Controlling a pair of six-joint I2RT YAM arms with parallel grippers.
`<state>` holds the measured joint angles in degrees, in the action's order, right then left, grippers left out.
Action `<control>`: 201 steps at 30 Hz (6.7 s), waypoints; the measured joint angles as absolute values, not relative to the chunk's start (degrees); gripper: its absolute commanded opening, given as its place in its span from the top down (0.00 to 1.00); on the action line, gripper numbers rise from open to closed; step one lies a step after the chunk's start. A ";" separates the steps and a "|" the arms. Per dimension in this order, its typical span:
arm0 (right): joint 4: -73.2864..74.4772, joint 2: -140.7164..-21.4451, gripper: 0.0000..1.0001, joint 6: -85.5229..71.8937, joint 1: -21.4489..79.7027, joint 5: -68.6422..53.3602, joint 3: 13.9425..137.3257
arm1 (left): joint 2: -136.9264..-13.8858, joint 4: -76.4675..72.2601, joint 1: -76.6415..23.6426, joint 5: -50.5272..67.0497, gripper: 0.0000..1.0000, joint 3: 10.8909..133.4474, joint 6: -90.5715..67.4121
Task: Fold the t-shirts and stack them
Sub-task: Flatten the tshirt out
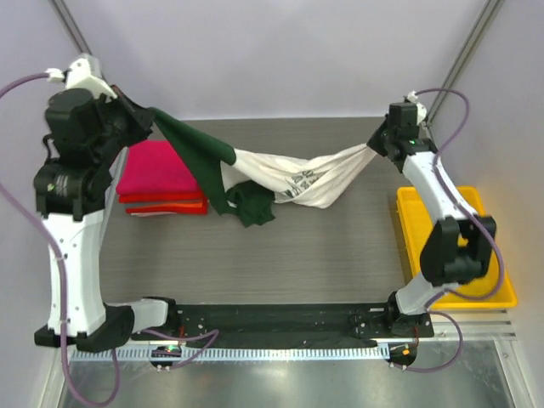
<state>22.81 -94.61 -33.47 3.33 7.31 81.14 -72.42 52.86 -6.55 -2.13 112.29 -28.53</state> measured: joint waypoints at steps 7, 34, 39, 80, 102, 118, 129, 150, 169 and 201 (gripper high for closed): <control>23.20 -69.17 0.99 -31.68 3.14 4.01 74.28 | -61.12 47.44 -6.39 2.04 1.00 115.94 -31.20; 31.94 -47.92 0.99 -40.97 3.14 4.43 50.11 | -142.78 13.28 -6.52 17.32 0.99 148.05 -57.76; 29.50 -49.80 0.87 -41.17 3.11 5.50 49.34 | -150.08 15.22 -7.33 17.39 0.09 140.55 -60.45; 21.58 -81.43 0.45 -32.21 9.39 6.24 46.70 | -47.59 38.65 -28.75 -11.16 0.00 49.74 -39.40; 25.56 -95.83 0.96 -31.14 14.96 23.51 55.16 | -63.40 23.70 -28.97 0.14 0.23 36.40 -46.85; 24.10 -88.71 0.99 -31.66 14.94 22.74 53.58 | -77.14 15.84 -32.91 1.80 0.46 35.11 -50.85; 23.49 -82.13 0.99 -31.86 12.97 20.05 52.16 | -83.11 7.94 -34.02 0.89 0.84 36.56 -53.76; 26.20 -104.29 0.99 -34.74 -3.70 5.04 89.36 | -73.87 16.97 -22.81 -0.19 1.00 48.99 -51.70; 27.90 -99.79 0.58 -36.53 -5.10 -0.05 71.96 | -91.68 13.98 -15.38 5.17 1.00 64.36 -52.75; 18.87 -87.57 0.67 -40.47 0.27 7.66 47.68 | -85.78 16.23 -5.15 4.08 1.00 63.31 -52.18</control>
<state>18.87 -87.57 -40.47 0.27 7.66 47.68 -85.78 16.23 -5.15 4.08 63.31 -52.18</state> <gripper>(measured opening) 0.333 0.006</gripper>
